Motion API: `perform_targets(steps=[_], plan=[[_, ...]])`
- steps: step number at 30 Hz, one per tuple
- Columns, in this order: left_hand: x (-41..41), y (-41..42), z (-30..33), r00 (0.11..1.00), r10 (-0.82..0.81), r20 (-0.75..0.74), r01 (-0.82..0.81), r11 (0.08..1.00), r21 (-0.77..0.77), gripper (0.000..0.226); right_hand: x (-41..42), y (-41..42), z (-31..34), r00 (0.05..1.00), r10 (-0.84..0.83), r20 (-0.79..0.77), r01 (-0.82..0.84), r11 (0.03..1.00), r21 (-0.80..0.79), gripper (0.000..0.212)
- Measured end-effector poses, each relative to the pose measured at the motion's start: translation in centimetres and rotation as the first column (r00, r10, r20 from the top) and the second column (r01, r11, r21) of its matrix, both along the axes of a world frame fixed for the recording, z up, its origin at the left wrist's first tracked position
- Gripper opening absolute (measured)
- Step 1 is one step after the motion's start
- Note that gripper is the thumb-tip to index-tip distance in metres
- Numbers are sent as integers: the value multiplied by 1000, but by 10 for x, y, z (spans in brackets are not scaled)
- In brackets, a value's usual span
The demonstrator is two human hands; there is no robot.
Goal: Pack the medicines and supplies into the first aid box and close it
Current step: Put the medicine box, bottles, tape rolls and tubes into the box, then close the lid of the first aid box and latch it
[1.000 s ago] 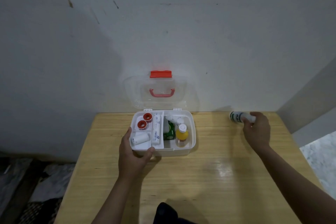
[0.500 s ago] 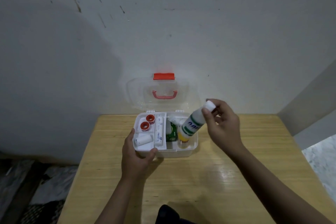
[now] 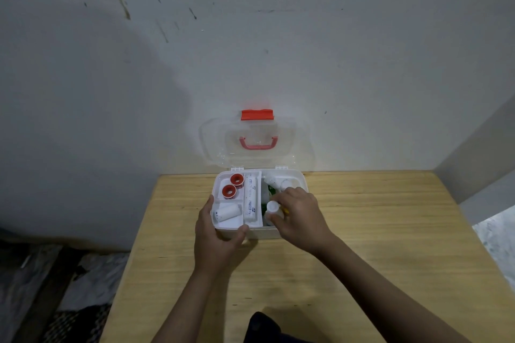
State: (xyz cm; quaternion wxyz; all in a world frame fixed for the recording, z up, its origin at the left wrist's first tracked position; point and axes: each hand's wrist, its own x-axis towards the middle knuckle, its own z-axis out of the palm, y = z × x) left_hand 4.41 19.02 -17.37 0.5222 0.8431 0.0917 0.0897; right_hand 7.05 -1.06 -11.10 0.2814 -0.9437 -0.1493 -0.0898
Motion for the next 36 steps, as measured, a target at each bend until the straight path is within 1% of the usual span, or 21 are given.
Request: perform_targets(steps=[2, 4, 7, 10, 12, 13, 14, 16, 17, 19, 21, 23, 25, 28, 33, 36], plan=[[0, 0, 0, 1000, 3, -5, -3, 1000, 5, 95, 0, 1, -4, 999, -17, 37, 19, 999, -46, 25], [0, 0, 0, 1000, 3, -14, -3, 1000, 6, 95, 0, 0, -7, 999, -31, 41, 33, 998, -61, 25], [0, 1, 0, 1000, -3, -25, 3, 1000, 8, 96, -1, -4, -1, 999, -28, 34, 28, 1000, -7, 26], [-1, 1, 3, 999, 1, -36, -1, 1000, 5, 96, 6, -7, 16, 990, -62, 127, 42, 988, 151, 23], [-2, 1, 3, 999, 3, -42, -3, 1000, 1, 97, 19, -10, 31, 965, -189, 180, 127, 942, 310, 24], [-2, 1, 4, 999, 0, -42, 0, 1000, 0, 97, 27, -11, 38, 942, -279, 187, 188, 898, 397, 26], [-2, 1, 5, 999, -5, -42, 5, 1000, -2, 97, 37, -12, 46, 913, -372, 168, 253, 839, 481, 28], [-2, 1, 9, 998, -17, -53, 17, 1000, -11, 98, 57, -14, 59, 867, -496, 41, 376, 708, 597, 36], [-2, 2, 10, 998, -24, -66, 24, 1000, -12, 99, 67, -15, 64, 861, -505, -52, 425, 660, 619, 41], [-1, 5, 15, 996, -37, -86, 39, 999, 20, 101, 83, -15, 70, 865, -453, -215, 478, 617, 625, 48], [1, 7, 20, 995, -56, -84, 62, 996, 68, 104, 88, -12, 74, 881, -389, -270, 468, 628, 622, 46], [4, 8, 25, 992, -101, -74, 108, 989, 99, 108, 83, -9, 77, 906, -347, -242, 420, 668, 614, 44], [7, 8, 30, 988, -133, -79, 140, 985, 103, 110, 76, -6, 79, 923, -324, -206, 379, 686, 621, 42], [9, 8, 33, 986, -139, -92, 147, 986, 78, 115, 61, -7, 78, 927, -333, -169, 361, 681, 637, 36], [7, 8, 41, 981, -169, -98, 169, 986, -5, 135, 20, -13, 60, 937, -325, -131, 332, 701, 631, 28], [2, 8, 46, 984, -158, -84, 152, 986, -75, 138, -4, -15, 40, 934, -333, -133, 341, 712, 613, 22]])
